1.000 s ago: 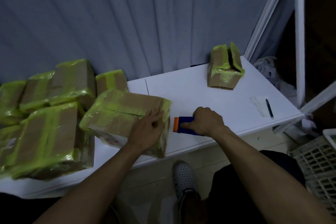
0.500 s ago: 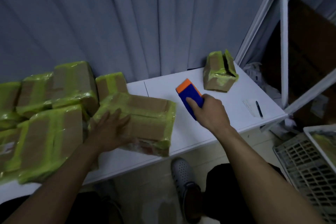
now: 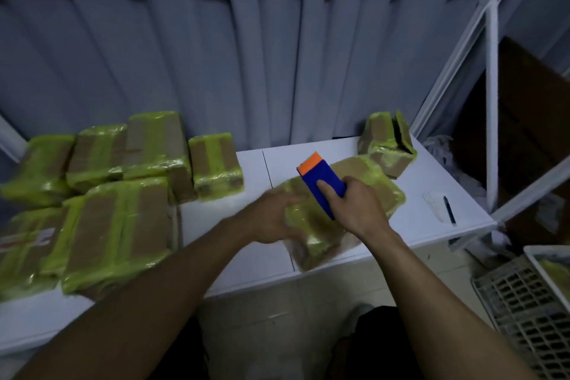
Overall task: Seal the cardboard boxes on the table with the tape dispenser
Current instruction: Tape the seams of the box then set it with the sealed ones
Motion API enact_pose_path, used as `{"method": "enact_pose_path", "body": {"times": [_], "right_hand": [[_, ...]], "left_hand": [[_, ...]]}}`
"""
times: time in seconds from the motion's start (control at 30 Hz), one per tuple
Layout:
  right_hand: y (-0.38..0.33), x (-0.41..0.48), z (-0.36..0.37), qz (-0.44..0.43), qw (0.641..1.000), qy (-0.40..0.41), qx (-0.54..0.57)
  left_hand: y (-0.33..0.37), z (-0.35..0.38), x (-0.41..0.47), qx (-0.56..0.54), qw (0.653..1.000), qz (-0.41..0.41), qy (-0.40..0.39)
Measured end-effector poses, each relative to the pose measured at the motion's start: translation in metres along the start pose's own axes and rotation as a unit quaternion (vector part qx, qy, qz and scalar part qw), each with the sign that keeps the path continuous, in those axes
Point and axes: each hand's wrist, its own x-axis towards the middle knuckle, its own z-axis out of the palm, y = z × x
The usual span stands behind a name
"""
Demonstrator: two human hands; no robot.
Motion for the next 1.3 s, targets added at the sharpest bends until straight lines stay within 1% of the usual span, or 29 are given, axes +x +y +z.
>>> {"method": "enact_pose_path", "body": {"times": [0.07,0.1,0.17,0.27,0.33,0.4,0.47,0.53,0.57,0.63,0.67,0.73,0.8,0.87,0.93,0.97,1.0,1.03,1.07,1.13,1.17,1.2,1.23,1.27,1.3], "right_hand": [[0.006,0.003,-0.001,0.007,1.0,-0.002,0.001],[0.008,0.005,-0.003,0.01,1.0,0.007,0.002],[0.013,0.009,-0.008,0.014,0.999,0.03,0.008],[0.028,0.01,-0.014,0.026,0.999,0.024,-0.011],[0.04,0.011,-0.017,0.042,0.999,0.011,-0.019],[0.05,0.014,-0.022,0.053,0.999,0.0,-0.009],[0.055,0.017,-0.026,0.056,0.998,-0.009,0.004],[0.056,0.017,-0.027,0.044,0.999,-0.017,0.008],[0.054,0.018,-0.027,0.033,0.999,-0.022,0.008],[0.05,0.018,-0.027,0.015,0.999,-0.029,0.011],[0.048,0.018,-0.027,0.007,0.999,-0.032,0.012],[0.045,0.019,-0.027,-0.006,0.999,-0.039,0.008],[0.042,0.018,-0.027,-0.015,0.999,-0.05,0.014],[0.041,0.018,-0.028,-0.019,0.997,-0.067,0.027],[0.042,0.017,-0.03,-0.027,0.995,-0.095,0.021],[0.043,0.016,-0.031,-0.03,0.993,-0.11,0.017],[0.044,0.015,-0.031,-0.029,0.992,-0.123,0.018],[0.046,0.014,-0.03,-0.023,0.99,-0.133,0.024],[0.048,0.013,-0.029,-0.017,0.989,-0.14,0.033],[0.051,0.011,-0.029,-0.011,0.989,-0.14,0.054],[0.051,0.01,-0.03,-0.008,0.988,-0.137,0.073],[0.051,0.008,-0.032,-0.001,0.986,-0.136,0.098],[0.051,0.007,-0.033,0.006,0.982,-0.138,0.127],[0.051,0.006,-0.034,0.01,0.977,-0.144,0.156],[0.051,0.005,-0.034,0.006,0.973,-0.148,0.178]], "left_hand": [[-0.026,-0.003,0.008,0.14,0.988,-0.005,-0.067],[-0.035,0.001,0.013,0.172,0.982,-0.002,-0.073],[-0.038,0.013,0.023,0.174,0.983,0.03,-0.056],[-0.027,0.038,0.039,0.135,0.985,0.101,-0.041],[-0.021,0.051,0.049,0.133,0.98,0.146,-0.003],[-0.022,0.059,0.056,0.105,0.978,0.172,0.058],[-0.027,0.062,0.058,0.092,0.978,0.158,0.098],[-0.026,0.062,0.054,0.135,0.977,0.117,0.118],[-0.022,0.061,0.052,0.168,0.975,0.084,0.119],[-0.013,0.056,0.047,0.229,0.97,-0.005,0.079],[-0.011,0.054,0.046,0.253,0.964,-0.041,0.073],[-0.007,0.052,0.042,0.267,0.957,-0.079,0.083],[-0.007,0.052,0.038,0.217,0.966,-0.071,0.12],[-0.009,0.056,0.037,0.129,0.979,-0.069,0.143],[-0.014,0.056,0.036,0.054,0.98,-0.083,0.171],[-0.017,0.053,0.034,0.039,0.98,-0.084,0.176],[-0.024,0.051,0.035,0.055,0.981,-0.067,0.172],[-0.031,0.048,0.034,0.048,0.985,-0.056,0.157],[-0.034,0.044,0.031,0.026,0.988,-0.037,0.146],[-0.033,0.03,0.025,-0.059,0.99,-0.048,0.115],[-0.03,0.024,0.022,-0.108,0.983,-0.064,0.134],[-0.024,0.017,0.019,-0.16,0.966,-0.11,0.17],[-0.018,0.011,0.016,-0.223,0.939,-0.16,0.207],[-0.01,0.004,0.013,-0.304,0.905,-0.201,0.22],[0.001,-0.001,0.01,-0.402,0.862,-0.228,0.207]]}}
